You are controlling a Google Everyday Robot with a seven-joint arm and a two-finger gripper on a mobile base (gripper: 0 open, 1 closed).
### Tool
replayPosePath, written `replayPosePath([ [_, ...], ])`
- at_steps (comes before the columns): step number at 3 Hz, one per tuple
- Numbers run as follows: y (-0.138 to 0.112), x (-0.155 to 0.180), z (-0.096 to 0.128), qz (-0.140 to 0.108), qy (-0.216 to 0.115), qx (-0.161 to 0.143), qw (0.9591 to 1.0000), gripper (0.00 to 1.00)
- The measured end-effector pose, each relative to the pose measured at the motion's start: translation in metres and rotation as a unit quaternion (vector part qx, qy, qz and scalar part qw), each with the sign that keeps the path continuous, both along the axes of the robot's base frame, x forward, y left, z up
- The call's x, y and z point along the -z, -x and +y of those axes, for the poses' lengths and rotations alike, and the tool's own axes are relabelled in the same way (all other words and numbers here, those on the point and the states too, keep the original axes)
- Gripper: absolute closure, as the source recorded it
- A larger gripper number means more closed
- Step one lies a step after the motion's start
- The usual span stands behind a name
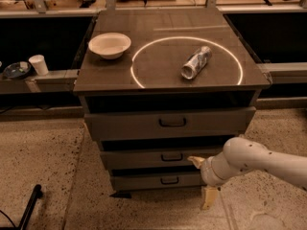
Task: Open middle drawer
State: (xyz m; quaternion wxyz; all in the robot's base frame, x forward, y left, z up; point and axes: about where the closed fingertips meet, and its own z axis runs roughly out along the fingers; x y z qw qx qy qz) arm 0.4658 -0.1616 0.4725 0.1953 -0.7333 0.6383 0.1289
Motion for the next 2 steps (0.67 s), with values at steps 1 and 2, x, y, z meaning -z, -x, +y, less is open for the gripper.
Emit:
replayPosePath([
  [1,-0.016,0.025,0.006,-0.038,0.014,0.022,0.999,0.0],
  [2,-0.035,0.039,0.011,-0.057,0.006,0.037,0.9977,0.0],
])
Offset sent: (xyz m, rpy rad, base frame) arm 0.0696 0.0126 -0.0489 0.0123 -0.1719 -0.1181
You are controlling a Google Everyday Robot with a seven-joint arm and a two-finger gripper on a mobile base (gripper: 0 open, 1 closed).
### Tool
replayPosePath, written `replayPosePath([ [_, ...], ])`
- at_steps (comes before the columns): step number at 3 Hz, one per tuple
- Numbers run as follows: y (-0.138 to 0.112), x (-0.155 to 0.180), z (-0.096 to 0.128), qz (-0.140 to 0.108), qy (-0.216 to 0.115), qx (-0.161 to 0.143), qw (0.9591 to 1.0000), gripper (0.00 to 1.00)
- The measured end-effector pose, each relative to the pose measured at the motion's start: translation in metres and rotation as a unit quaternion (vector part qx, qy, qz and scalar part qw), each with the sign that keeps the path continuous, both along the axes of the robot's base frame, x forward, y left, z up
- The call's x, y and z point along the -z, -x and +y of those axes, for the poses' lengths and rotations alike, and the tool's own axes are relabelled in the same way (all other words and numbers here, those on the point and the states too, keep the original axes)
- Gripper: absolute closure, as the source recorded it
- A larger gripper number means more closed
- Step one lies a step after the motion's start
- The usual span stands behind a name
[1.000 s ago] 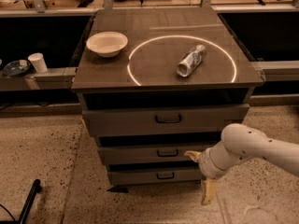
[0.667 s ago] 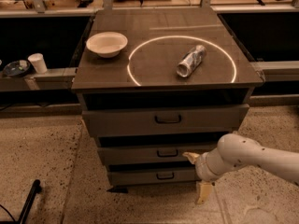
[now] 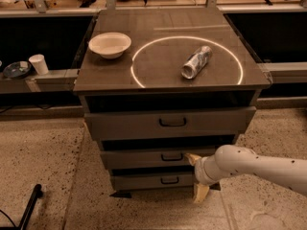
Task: Open middle drawer
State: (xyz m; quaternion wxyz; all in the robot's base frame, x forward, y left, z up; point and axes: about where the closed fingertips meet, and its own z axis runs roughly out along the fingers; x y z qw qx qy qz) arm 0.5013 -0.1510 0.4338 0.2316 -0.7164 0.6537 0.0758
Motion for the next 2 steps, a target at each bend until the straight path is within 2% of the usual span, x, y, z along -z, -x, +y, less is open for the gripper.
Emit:
replayPosePath([
  [2,-0.038,0.004,-0.004,-0.011,-0.014,0.013,0.9998,0.0],
])
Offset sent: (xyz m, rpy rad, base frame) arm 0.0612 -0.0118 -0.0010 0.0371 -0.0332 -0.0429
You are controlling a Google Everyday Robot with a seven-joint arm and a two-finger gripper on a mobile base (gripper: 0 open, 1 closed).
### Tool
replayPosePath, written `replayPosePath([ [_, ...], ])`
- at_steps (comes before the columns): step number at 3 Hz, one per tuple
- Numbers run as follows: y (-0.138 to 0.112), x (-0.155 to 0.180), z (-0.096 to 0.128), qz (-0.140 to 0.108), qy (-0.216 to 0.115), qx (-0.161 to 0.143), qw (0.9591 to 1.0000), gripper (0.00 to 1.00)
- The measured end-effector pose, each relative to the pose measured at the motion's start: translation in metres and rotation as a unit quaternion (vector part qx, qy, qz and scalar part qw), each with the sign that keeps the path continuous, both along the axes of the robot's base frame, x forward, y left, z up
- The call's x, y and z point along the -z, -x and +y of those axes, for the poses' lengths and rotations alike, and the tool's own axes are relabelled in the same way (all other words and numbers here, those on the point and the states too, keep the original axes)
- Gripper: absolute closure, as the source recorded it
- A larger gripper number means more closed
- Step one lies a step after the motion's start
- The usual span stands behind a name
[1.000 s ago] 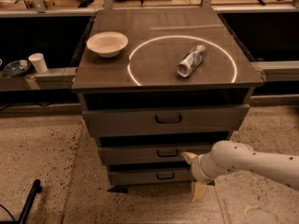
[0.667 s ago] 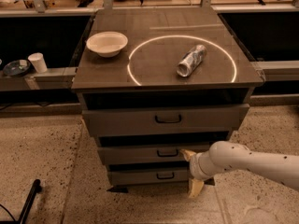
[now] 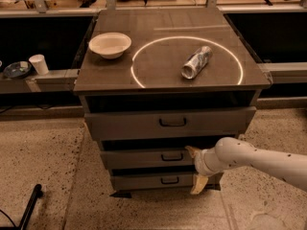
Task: Open middle drawer
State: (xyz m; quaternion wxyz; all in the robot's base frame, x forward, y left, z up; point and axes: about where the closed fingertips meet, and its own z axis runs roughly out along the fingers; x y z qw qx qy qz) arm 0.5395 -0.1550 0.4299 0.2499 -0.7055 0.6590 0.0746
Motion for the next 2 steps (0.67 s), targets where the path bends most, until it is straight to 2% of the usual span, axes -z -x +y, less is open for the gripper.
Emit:
replayPosePath([
  [2,-0.0203,0.0104,-0.0088,0.022,0.011,0.007,0.9997,0.0],
])
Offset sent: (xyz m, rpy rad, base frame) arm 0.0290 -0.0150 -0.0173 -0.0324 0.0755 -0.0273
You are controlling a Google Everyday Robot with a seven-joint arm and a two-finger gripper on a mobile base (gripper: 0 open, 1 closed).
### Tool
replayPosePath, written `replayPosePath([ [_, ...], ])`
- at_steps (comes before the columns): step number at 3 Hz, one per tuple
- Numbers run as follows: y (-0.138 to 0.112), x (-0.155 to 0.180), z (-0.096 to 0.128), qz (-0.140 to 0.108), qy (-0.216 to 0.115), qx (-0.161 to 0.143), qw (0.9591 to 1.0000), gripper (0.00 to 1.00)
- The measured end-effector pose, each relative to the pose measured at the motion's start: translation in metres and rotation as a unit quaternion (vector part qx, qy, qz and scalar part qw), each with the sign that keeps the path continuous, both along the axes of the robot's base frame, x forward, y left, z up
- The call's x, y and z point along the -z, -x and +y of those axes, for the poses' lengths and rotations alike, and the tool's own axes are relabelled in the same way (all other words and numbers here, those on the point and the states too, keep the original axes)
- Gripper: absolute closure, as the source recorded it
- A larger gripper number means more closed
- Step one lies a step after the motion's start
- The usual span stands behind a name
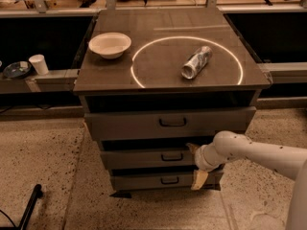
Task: Open middle drawer
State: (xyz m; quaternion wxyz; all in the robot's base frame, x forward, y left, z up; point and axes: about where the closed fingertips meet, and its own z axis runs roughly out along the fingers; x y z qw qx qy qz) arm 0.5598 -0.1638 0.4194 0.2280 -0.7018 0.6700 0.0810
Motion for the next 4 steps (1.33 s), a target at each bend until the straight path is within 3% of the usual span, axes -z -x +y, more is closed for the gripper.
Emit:
replayPosePath([
  [1,-0.002,0.004,0.002,0.006,0.003,0.002,1.0,0.04],
  [2,-0.002,0.004,0.002,0.007,0.003,0.003,1.0,0.14],
  [4,0.044,-0.004,0.021,0.026,0.002,-0.031,0.9992,0.12],
])
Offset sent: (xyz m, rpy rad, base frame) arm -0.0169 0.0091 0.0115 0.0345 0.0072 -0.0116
